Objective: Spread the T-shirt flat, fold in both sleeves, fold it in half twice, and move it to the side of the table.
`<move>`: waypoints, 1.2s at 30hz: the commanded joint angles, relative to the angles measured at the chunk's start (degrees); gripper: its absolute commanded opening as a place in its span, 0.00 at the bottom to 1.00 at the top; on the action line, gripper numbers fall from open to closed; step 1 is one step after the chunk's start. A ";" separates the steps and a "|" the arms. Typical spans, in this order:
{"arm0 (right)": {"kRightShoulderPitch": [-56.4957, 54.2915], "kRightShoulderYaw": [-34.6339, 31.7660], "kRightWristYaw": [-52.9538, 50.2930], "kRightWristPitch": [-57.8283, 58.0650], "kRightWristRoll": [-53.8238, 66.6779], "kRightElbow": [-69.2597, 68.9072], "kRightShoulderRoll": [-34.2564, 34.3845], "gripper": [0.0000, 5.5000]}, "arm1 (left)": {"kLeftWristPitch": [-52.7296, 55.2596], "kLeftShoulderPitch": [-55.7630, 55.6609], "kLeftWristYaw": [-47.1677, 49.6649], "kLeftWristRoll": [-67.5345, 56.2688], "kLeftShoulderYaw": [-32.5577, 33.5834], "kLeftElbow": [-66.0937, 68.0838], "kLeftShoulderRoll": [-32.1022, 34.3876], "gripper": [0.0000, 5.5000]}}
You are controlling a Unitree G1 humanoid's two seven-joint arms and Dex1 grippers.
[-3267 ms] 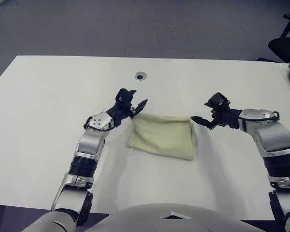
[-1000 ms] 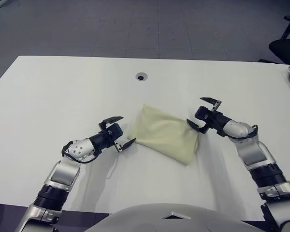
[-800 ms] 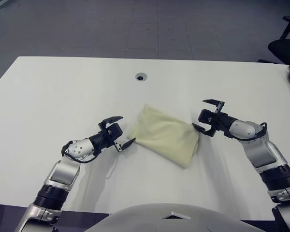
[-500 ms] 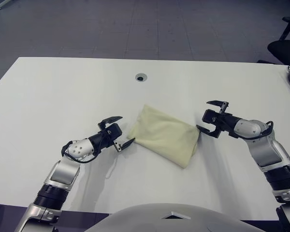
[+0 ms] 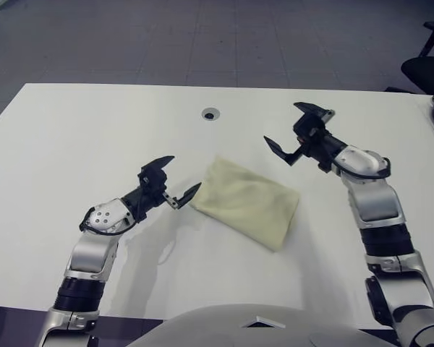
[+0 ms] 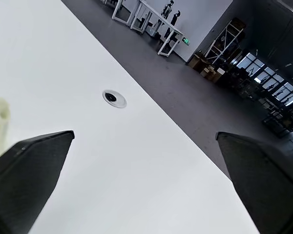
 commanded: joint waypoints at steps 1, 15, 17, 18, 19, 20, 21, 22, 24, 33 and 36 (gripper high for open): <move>-3.37 3.49 -1.25 0.33 0.09 5.47 6.21 0.98 | 0.96 -1.09 0.60 1.17 -0.13 0.52 -0.29 0.98; -7.91 9.68 -6.62 -11.53 -6.55 38.96 15.37 0.98 | -0.67 -0.62 2.64 9.15 -2.81 2.62 0.15 0.98; -8.07 10.55 -6.87 -13.26 -7.77 42.00 15.07 0.98 | -0.96 -0.57 2.55 9.85 -3.12 2.68 0.16 0.98; -7.79 11.23 -6.29 -13.98 -8.28 42.87 14.80 0.98 | -1.12 -0.75 2.43 10.20 -3.35 2.89 0.13 0.98; -7.56 11.62 -5.89 -14.47 -8.58 43.39 14.62 0.98 | -1.25 -0.91 2.34 10.46 -3.55 3.08 0.08 0.98; -7.52 11.68 -5.68 -14.72 -8.70 43.76 14.58 0.98 | -1.39 -1.00 2.32 10.76 -3.73 3.26 0.10 0.98; -7.68 11.40 -5.32 -14.65 -8.37 44.01 14.72 0.98 | -1.54 -1.01 2.35 11.08 -3.91 3.38 0.18 0.98; -7.81 11.09 -5.11 -14.54 -8.02 44.07 14.87 0.98 | -1.68 -0.97 2.34 11.34 -4.01 3.46 0.22 0.98; -8.08 10.61 -4.31 -14.37 -7.25 44.23 15.20 0.98 | -1.90 -0.76 2.40 11.69 -4.03 3.51 0.17 0.98; -8.90 -0.45 1.00 -10.72 6.67 33.45 15.60 0.98 | -3.15 -2.60 4.42 12.23 -2.99 5.61 -1.15 0.98; -5.27 -2.04 5.43 -9.76 11.20 24.37 14.50 0.98 | -3.71 -4.97 7.02 11.27 -0.99 6.92 -2.77 0.98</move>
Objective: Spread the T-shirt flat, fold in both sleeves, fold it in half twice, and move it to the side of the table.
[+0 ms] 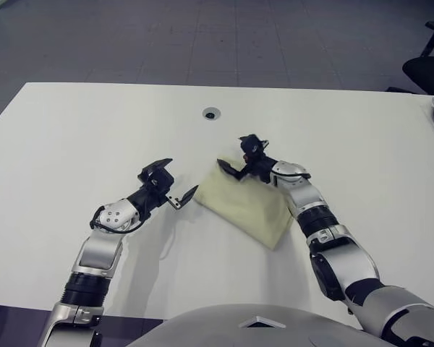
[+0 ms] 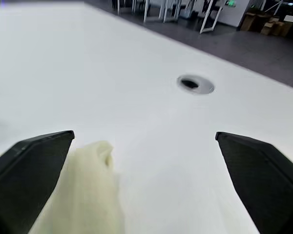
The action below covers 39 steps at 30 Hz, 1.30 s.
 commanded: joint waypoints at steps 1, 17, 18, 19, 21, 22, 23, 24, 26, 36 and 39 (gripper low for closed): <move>4.76 -1.81 5.73 1.15 5.28 -11.86 -1.93 0.98 | -1.09 -4.05 3.34 -0.64 2.95 1.96 -1.80 0.98; 12.45 10.52 10.75 0.10 -3.32 -7.84 -3.38 0.98 | -2.20 -4.16 5.18 -1.11 4.61 1.34 -2.91 0.98; 12.33 10.94 11.01 -0.49 -4.35 -5.90 -3.98 0.98 | -2.18 -4.00 5.28 -1.02 4.56 1.08 -2.96 0.98; 12.35 11.42 11.80 -0.63 -5.10 -4.26 -4.70 0.98 | -2.15 -3.92 5.34 -0.94 4.43 0.86 -3.00 0.98; 12.14 12.33 12.47 -0.63 -6.46 -1.05 -5.67 0.98 | -2.07 -3.89 5.38 -0.81 4.19 0.58 -3.08 0.98; 12.00 12.56 12.93 -0.16 -6.58 0.22 -5.92 0.98 | -2.05 -3.87 5.41 -0.77 4.07 0.47 -3.07 0.98; 11.77 12.75 13.19 0.43 -6.77 1.56 -6.09 0.98 | -2.05 -3.78 5.44 -0.71 3.95 0.34 -3.04 0.98; 11.67 12.64 13.59 1.17 -6.53 2.62 -6.21 0.98 | -2.12 -3.64 5.42 -0.61 3.81 0.22 -2.97 0.98; 11.95 12.45 14.97 1.85 -5.88 3.25 -6.77 0.98 | -2.32 -3.40 5.37 -0.45 3.60 0.13 -2.84 0.98; 16.33 -2.52 12.72 -0.76 3.96 15.73 -12.97 0.98 | -2.21 -1.84 4.11 -1.95 4.47 -0.70 -1.72 0.98; 17.58 -8.12 5.99 -3.59 6.31 20.96 -13.76 0.98 | -2.36 -0.94 3.74 -2.48 5.76 -0.54 -1.00 0.98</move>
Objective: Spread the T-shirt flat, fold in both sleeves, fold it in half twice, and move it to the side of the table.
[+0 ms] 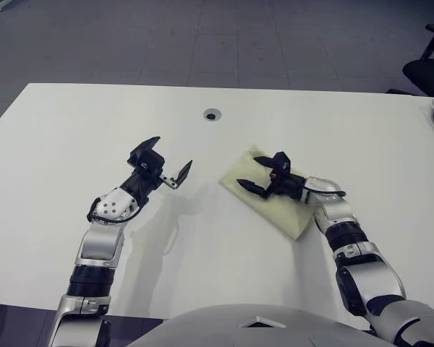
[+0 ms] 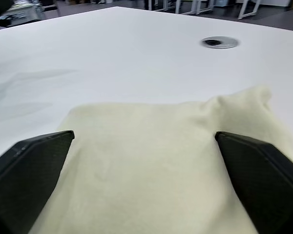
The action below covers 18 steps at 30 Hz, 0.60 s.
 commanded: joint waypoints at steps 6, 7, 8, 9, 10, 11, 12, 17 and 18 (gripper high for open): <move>9.37 -12.98 -21.97 -3.75 1.51 21.92 -3.36 0.98 | -0.44 2.74 -0.90 -1.88 4.87 1.30 1.67 0.98; 8.92 -13.73 -23.13 -4.63 1.69 22.66 -3.20 0.98 | -0.42 2.78 -0.63 -2.01 5.40 1.50 1.46 0.98; 8.45 -14.25 -24.49 -5.71 1.52 23.29 -3.12 0.98 | -0.39 2.82 -0.24 -2.10 5.92 1.64 1.20 0.98; 7.97 -14.56 -26.40 -6.66 1.04 24.06 -3.27 0.98 | -0.42 2.83 0.37 -2.21 6.48 1.78 0.86 0.98; 7.39 -14.83 -28.39 -7.51 0.49 25.01 -3.58 0.98 | -0.41 2.61 1.42 -2.16 7.15 2.01 0.35 0.98; 6.82 -15.13 -29.76 -8.02 0.20 25.82 -3.83 0.98 | -0.47 2.28 2.46 -2.09 7.73 2.34 -0.15 0.98; 6.36 -15.18 -30.80 -8.63 -0.13 26.48 -4.13 0.98 | -0.65 1.74 3.49 -2.01 8.22 2.80 -0.66 0.98; 4.84 -15.64 -30.90 -10.47 -0.69 28.01 -4.30 0.98 | -1.19 -0.50 6.32 -3.00 9.86 3.93 -2.19 0.98; 4.51 -15.56 -30.53 -10.71 -0.84 28.08 -4.15 0.98 | -1.29 -0.61 6.47 -3.04 9.98 4.13 -2.25 0.98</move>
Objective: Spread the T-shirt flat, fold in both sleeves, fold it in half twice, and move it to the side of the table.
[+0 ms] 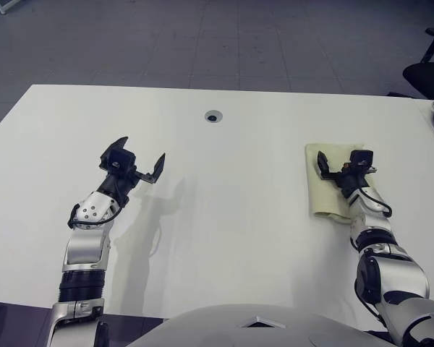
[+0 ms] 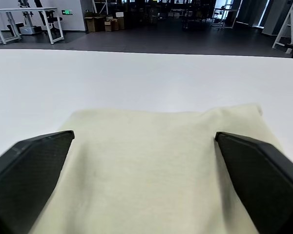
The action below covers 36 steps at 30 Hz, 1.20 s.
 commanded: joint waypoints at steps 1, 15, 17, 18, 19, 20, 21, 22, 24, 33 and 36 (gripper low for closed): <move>5.95 0.58 -0.32 4.46 -2.79 7.42 2.19 0.98 | -0.76 -1.69 1.24 -0.62 1.02 1.15 -0.80 0.98; -0.87 -2.71 3.58 3.62 -0.33 -6.72 -3.50 0.98 | -0.60 -2.41 4.16 -0.59 1.51 -1.97 -2.55 0.98; -1.66 -3.42 4.79 7.56 1.93 -15.42 -3.67 0.98 | 0.33 -3.10 6.53 -0.05 2.05 -4.26 -3.25 0.98; -1.40 -3.57 4.28 10.26 2.78 -21.22 -3.68 0.98 | 1.48 -3.90 7.82 -0.02 2.15 -5.80 -3.84 0.98; -0.95 -3.71 3.49 13.10 3.48 -26.78 -3.62 0.98 | 2.60 -4.70 9.15 0.20 2.01 -7.16 -4.45 0.98; -0.50 -3.47 2.75 16.38 4.22 -33.02 -3.50 0.98 | 4.10 -5.52 10.73 0.51 1.71 -8.88 -5.26 0.98; -0.22 -3.03 1.72 19.61 4.64 -38.71 -3.31 0.98 | 6.01 -6.16 12.34 0.66 1.27 -10.75 -6.18 0.98; -0.22 -2.63 0.68 22.69 5.15 -43.50 -2.95 0.98 | 7.39 -6.51 13.89 1.51 0.42 -12.70 -7.08 0.98; -0.44 -1.42 -1.99 27.57 4.83 -51.85 -2.08 0.98 | 9.40 -6.95 16.47 2.56 -1.47 -16.17 -9.40 0.98; 6.28 9.63 -17.48 32.49 -3.48 -72.06 12.40 0.98 | -2.62 -5.71 20.92 6.96 -7.12 -8.58 -16.55 0.98; 8.60 12.83 -20.46 18.27 -12.39 -65.77 14.29 0.98 | -8.04 -7.58 20.92 7.27 -6.83 -1.58 -16.88 0.98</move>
